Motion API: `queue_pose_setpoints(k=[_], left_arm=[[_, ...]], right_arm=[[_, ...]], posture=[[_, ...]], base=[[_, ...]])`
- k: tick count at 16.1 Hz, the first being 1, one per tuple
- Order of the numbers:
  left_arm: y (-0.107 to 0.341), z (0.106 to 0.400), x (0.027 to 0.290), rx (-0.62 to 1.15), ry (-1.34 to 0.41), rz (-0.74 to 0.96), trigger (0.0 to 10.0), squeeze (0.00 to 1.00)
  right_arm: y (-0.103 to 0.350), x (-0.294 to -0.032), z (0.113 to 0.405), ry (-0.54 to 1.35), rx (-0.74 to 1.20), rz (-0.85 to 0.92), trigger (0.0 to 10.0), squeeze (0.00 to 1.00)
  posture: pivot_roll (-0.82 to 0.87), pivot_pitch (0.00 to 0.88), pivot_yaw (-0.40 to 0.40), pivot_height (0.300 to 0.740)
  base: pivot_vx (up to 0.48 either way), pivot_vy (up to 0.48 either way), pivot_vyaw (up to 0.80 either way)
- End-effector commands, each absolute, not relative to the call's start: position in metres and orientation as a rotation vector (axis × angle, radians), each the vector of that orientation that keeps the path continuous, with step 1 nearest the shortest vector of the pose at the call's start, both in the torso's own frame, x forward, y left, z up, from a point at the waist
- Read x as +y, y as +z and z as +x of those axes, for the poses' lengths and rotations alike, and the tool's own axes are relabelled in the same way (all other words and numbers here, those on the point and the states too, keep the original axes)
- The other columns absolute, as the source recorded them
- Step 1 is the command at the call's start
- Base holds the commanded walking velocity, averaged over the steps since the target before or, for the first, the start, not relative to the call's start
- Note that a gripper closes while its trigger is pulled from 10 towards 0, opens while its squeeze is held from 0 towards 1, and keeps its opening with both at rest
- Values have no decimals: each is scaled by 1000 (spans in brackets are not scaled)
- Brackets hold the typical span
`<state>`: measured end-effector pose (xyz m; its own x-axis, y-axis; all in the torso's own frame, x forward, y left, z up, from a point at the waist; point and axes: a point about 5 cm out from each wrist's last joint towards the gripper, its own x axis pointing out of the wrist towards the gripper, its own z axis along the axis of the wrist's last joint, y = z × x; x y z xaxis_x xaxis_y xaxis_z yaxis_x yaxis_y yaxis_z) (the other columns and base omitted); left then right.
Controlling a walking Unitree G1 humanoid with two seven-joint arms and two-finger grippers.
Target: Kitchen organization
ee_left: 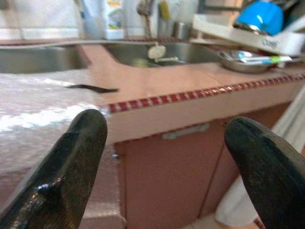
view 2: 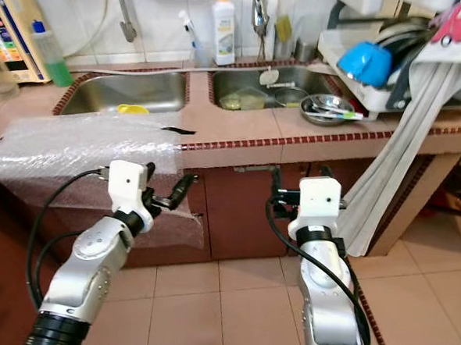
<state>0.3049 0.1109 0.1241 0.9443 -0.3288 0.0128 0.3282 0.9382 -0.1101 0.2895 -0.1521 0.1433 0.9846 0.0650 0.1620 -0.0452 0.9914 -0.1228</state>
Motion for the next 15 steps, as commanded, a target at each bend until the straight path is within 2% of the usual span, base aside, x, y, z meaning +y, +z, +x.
queue_pose_setpoints(k=[1,3,8,15], left_arm=[[126,309,120,-17,-301,-113,10000,0],[126,313,121,-25,-271,-134,10000,0],[129,318,110,-30,-324,-134,10000,0],[130,322,112,-33,-322,-142,10000,0]], right_arm=[[153,-137,296,112,-206,-105,10000,0],[157,-137,300,117,-222,-112,10000,0],[159,-150,301,68,-236,-127,10000,0],[156,-153,299,40,-232,-124,10000,0]], posture=[[42,0,58,740],[33,0,59,740],[9,0,83,740],[11,0,94,740]], base=[[0,-352,0],[0,-351,0],[0,-390,0],[0,-408,0]])
